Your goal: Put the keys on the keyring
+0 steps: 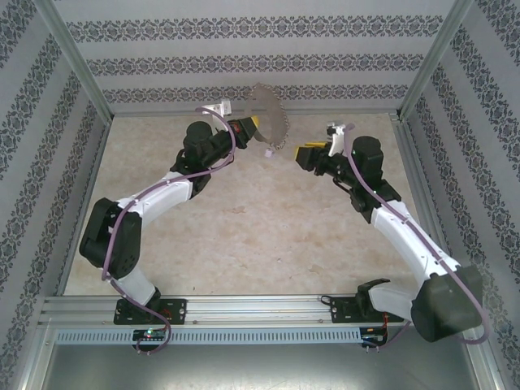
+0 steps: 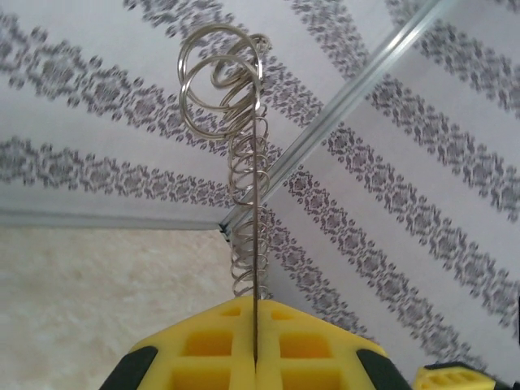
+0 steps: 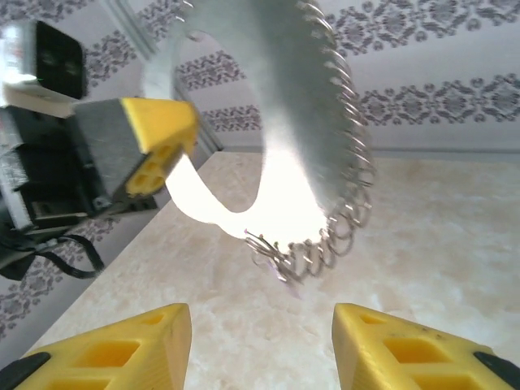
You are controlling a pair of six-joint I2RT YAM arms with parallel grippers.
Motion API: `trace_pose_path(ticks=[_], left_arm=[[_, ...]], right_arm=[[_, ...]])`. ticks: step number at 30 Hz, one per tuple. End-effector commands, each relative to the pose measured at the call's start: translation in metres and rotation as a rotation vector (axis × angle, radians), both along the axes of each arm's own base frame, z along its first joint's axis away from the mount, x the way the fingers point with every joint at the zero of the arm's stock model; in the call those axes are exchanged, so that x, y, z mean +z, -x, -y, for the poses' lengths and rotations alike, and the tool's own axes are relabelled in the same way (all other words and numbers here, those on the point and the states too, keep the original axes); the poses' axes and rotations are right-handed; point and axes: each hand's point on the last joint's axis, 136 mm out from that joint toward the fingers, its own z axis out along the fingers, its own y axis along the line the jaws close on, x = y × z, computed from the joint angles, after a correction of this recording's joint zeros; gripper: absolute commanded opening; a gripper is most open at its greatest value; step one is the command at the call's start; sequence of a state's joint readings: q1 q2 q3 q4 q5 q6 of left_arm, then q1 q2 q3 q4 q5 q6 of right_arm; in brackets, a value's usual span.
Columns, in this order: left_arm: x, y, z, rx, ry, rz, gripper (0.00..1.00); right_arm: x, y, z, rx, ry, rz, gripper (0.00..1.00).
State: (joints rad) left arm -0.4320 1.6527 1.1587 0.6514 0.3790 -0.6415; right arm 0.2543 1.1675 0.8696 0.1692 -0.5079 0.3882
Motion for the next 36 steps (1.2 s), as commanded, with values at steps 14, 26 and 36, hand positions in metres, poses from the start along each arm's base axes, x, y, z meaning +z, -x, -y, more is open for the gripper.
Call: trace_pose_path(ticks=[14,26,36], left_arm=[[0.088,0.102,0.037,-0.136,-0.307,0.483,0.0],[0.017,0.159,0.077,-0.213,-0.315,0.391,0.0],[-0.05,0.189,0.105,-0.267,-0.287,0.284,0.0]], right_arm=[[-0.022,0.019,0.073,-0.337,0.003,-0.058,0.55],[-0.036,0.04,0.142,-0.677,0.006,-0.104,0.6],[-0.04,0.052,0.175,-0.853,0.006,-0.082,0.64]])
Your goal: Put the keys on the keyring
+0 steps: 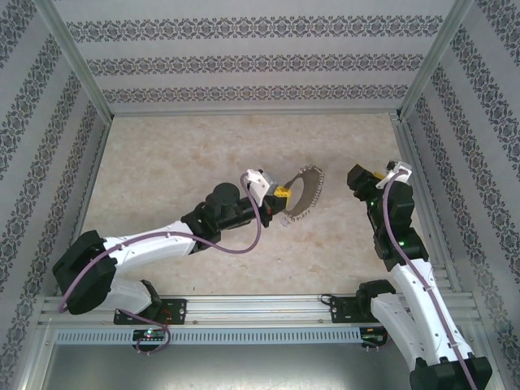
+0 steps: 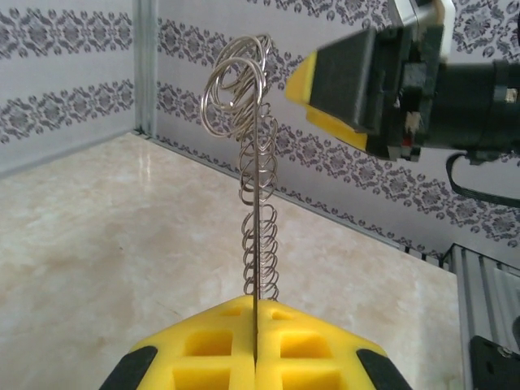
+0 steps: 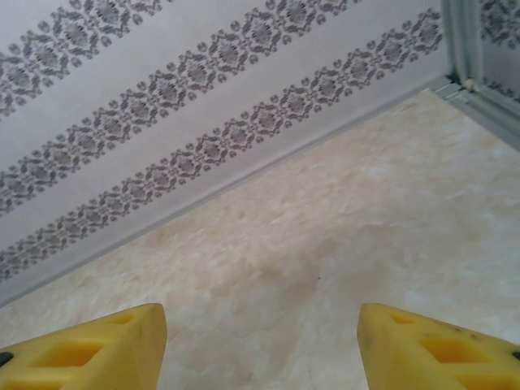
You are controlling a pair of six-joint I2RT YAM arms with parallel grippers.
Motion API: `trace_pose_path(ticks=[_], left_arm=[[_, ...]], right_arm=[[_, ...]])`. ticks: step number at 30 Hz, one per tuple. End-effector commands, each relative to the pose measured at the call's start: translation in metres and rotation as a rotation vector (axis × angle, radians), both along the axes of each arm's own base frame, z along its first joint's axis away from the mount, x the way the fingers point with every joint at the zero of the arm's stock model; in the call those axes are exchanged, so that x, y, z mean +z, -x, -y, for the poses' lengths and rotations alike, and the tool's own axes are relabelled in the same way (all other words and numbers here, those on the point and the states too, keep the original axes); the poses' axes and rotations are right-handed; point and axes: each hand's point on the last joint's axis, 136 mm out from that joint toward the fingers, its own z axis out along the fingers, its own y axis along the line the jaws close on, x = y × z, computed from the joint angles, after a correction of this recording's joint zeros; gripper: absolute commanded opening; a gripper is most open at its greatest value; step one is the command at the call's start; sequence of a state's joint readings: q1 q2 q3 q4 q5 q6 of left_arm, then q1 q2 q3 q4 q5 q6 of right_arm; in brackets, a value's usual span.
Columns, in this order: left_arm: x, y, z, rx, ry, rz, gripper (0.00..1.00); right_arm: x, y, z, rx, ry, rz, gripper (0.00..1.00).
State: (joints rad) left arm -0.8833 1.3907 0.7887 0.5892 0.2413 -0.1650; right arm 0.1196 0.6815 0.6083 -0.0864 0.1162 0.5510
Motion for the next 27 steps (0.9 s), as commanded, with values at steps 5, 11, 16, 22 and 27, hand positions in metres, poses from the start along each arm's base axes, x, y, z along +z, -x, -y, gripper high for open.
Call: trace_pose_path(ticks=[5,11,16,22,27], left_arm=[[-0.012,0.008,0.026,0.001,0.159,-0.051,0.0],[-0.051,-0.002,0.033,0.046,0.197,-0.118,0.0],[-0.074,-0.021,0.037,0.088,0.218,-0.137,0.0],[-0.093,-0.057,0.032,0.132,0.267,-0.17,0.0],[-0.104,-0.086,0.023,0.171,0.303,-0.178,0.0]], right_arm=[[-0.015,-0.005,0.021,-0.118,0.013,-0.034,0.64],[-0.023,-0.01,0.027,-0.15,0.032,-0.052,0.64],[-0.03,-0.016,0.029,-0.151,0.053,-0.075,0.64],[-0.035,-0.021,0.028,-0.142,0.064,-0.094,0.64],[-0.039,-0.025,0.024,-0.12,0.067,-0.112,0.64]])
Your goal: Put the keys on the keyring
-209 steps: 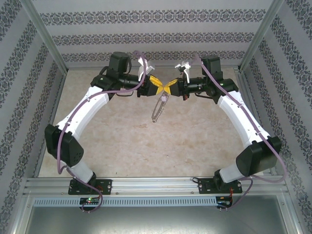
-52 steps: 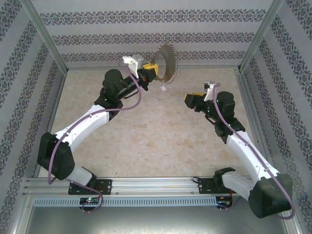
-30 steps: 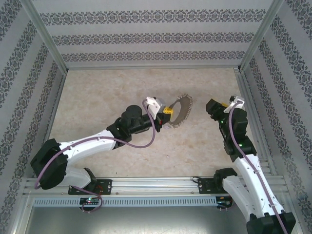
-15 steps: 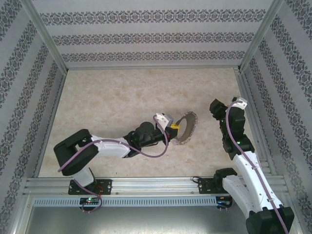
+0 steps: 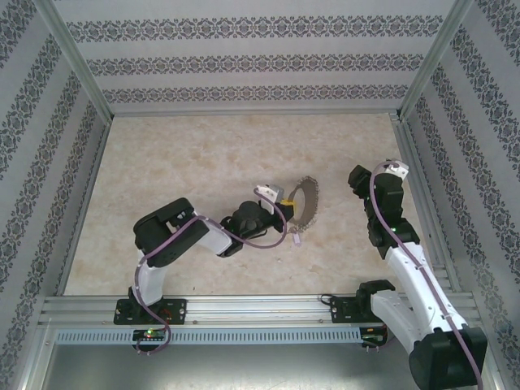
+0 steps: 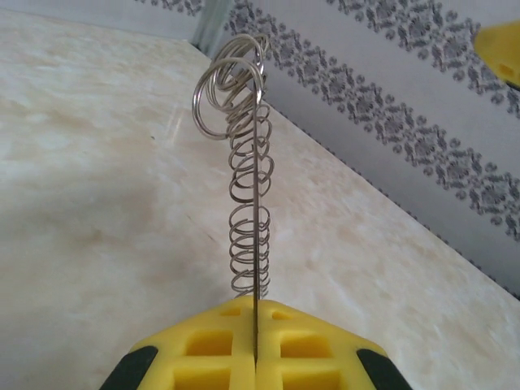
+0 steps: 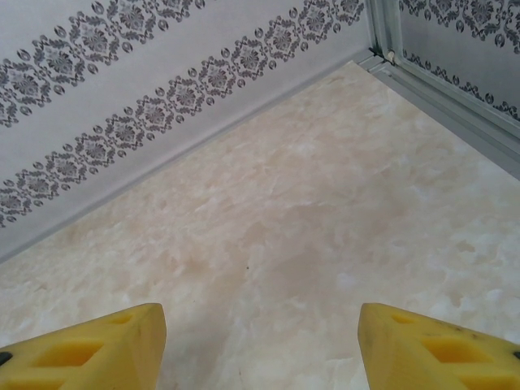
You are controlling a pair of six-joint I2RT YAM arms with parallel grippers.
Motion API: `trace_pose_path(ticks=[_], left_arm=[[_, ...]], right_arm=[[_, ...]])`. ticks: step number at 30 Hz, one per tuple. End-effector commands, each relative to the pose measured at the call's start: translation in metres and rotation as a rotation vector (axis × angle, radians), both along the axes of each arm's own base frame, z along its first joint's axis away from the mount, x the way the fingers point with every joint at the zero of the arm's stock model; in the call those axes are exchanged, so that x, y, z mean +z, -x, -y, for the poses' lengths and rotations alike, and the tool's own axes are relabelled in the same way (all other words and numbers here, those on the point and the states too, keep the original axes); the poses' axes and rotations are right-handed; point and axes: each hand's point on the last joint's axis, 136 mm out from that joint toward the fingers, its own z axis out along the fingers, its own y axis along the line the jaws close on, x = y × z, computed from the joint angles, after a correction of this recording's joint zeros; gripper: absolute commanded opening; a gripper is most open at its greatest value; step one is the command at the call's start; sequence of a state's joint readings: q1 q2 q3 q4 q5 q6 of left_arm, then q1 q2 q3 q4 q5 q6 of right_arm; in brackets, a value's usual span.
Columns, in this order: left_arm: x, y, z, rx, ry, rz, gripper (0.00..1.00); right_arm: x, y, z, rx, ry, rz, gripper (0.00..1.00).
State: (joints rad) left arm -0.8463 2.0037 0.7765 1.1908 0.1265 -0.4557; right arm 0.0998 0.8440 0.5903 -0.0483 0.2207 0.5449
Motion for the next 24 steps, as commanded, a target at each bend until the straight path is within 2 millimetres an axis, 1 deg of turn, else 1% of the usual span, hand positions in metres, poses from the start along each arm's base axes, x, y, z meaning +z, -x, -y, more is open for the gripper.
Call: trace_pose_path(ticks=[1,7,10,18,22,23,24], left_arm=[[0.042,-0.022,-0.003,0.022,0.166,0.078,0.0],[0.032,-0.055,-0.016,0.07,0.198,0.057,0.0],[0.023,-0.07,-0.021,0.103,0.223,0.034,0.0],[0.002,-0.115,-0.04,0.228,0.264,-0.049,0.0],[-0.016,-0.135,-0.05,0.299,0.293,-0.135,0.16],[-0.024,-0.142,-0.056,0.334,0.305,-0.183,0.26],[-0.029,-0.149,-0.062,0.355,0.334,-0.231,0.33]], right_arm=[[0.005,-0.005,0.002,-0.001,0.013,0.021,0.64],[-0.001,-0.007,0.0,0.012,0.017,0.003,0.64],[-0.003,-0.007,0.0,0.015,0.018,-0.003,0.64],[-0.003,-0.006,-0.006,0.039,-0.008,0.002,0.64],[-0.004,-0.003,-0.009,0.052,-0.028,0.007,0.64],[-0.003,-0.002,-0.009,0.052,-0.031,0.011,0.64],[-0.001,-0.001,-0.009,0.053,-0.035,0.017,0.64]])
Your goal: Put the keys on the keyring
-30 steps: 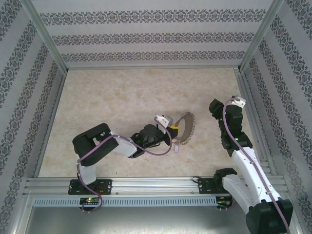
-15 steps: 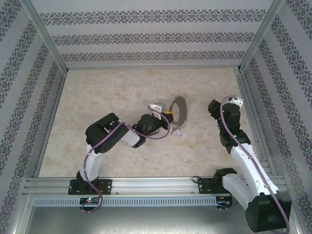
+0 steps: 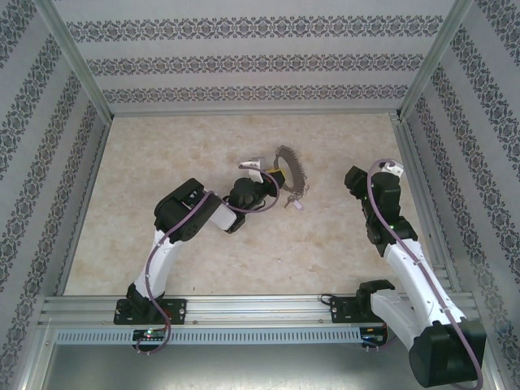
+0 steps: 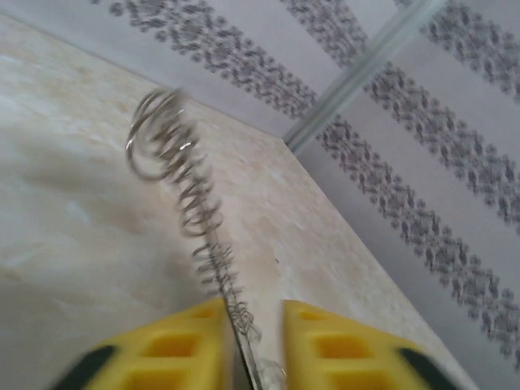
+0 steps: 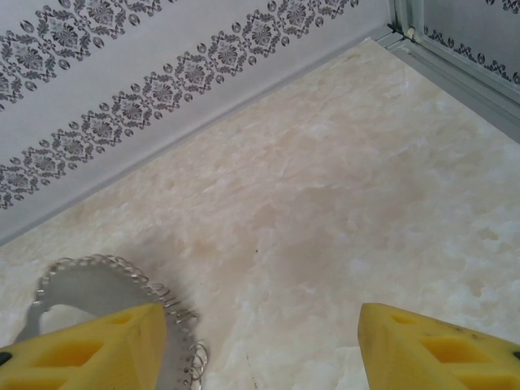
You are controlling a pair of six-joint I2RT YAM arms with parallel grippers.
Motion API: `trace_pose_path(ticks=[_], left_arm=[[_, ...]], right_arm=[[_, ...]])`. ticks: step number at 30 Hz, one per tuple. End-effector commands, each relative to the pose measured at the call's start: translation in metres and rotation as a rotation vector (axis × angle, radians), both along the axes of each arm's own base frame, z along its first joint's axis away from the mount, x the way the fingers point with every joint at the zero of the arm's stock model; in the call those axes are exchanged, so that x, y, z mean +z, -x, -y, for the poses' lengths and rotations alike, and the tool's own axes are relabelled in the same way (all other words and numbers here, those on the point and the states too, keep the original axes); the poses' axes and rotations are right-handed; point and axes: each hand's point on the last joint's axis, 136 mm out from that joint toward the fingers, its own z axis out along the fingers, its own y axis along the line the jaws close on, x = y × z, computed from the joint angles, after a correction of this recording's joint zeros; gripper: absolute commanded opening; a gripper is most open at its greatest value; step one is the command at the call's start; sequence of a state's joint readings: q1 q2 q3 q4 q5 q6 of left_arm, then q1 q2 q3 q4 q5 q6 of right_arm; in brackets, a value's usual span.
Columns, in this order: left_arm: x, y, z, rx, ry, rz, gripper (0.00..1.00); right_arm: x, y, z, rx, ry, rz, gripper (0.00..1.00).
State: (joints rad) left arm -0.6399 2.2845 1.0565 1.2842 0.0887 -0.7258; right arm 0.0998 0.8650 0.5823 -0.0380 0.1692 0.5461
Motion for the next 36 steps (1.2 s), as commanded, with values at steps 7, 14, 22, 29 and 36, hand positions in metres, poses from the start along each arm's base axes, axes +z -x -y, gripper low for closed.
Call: trace_pose_path(ticks=[7,14,22,29,36], left_arm=[[-0.035,-0.046,-0.049,0.183,0.222,-0.275,0.45],[-0.047,-0.054,-0.077,0.248,0.265,-0.406,0.99],[-0.051,-0.031,-0.117,0.443,0.187,-0.7,1.0],[-0.026,0.003,-0.177,0.717,-0.05,-0.83,1.0],[0.025,0.016,-0.195,0.68,-0.187,-0.689,1.0]], right_arm=[[0.019,0.01,-0.003,0.02,-0.033,0.071,0.64],[0.031,0.02,-0.005,0.035,-0.051,0.104,0.64],[0.046,0.032,-0.006,0.041,-0.066,0.138,0.65],[0.055,0.036,-0.009,0.053,-0.101,0.169,0.66],[0.049,0.037,-0.011,0.068,-0.099,0.14,0.69]])
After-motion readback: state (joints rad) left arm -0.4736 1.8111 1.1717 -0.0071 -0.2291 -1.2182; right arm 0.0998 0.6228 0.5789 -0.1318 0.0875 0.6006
